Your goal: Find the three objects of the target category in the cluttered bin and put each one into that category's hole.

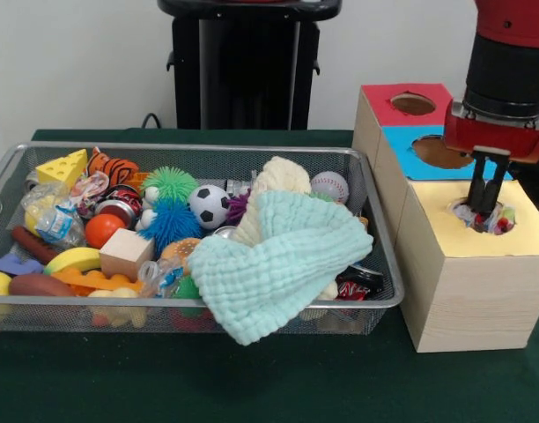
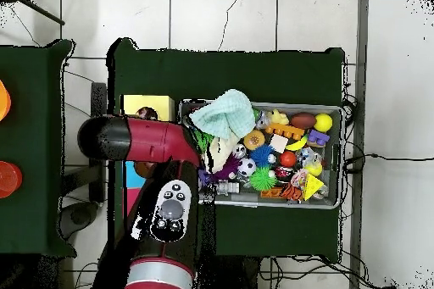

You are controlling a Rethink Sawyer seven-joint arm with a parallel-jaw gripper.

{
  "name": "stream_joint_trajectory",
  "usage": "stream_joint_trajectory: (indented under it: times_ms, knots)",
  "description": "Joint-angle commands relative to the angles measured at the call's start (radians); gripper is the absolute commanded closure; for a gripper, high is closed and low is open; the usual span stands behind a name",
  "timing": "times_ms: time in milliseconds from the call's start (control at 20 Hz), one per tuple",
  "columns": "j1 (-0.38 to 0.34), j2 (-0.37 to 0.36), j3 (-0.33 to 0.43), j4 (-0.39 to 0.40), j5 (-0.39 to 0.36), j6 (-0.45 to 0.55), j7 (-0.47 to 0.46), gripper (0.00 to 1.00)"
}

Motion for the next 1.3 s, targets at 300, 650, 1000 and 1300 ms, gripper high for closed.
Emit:
stream_joint_trajectory:
  times_ms: [300, 650, 1000, 1300]
  knots:
    - [-0.069, -0.027, -0.006, -0.026, -0.048, 0.270, 0.094, 1.00]
    - [-0.118, -0.041, 0.040, 0.004, -0.050, 0.183, 0.061, 1.00]
    - [-0.165, -0.042, 0.100, 0.065, -0.073, 0.118, -0.006, 1.00]
    - [-0.197, -0.042, 0.143, 0.111, -0.107, 0.044, -0.031, 1.00]
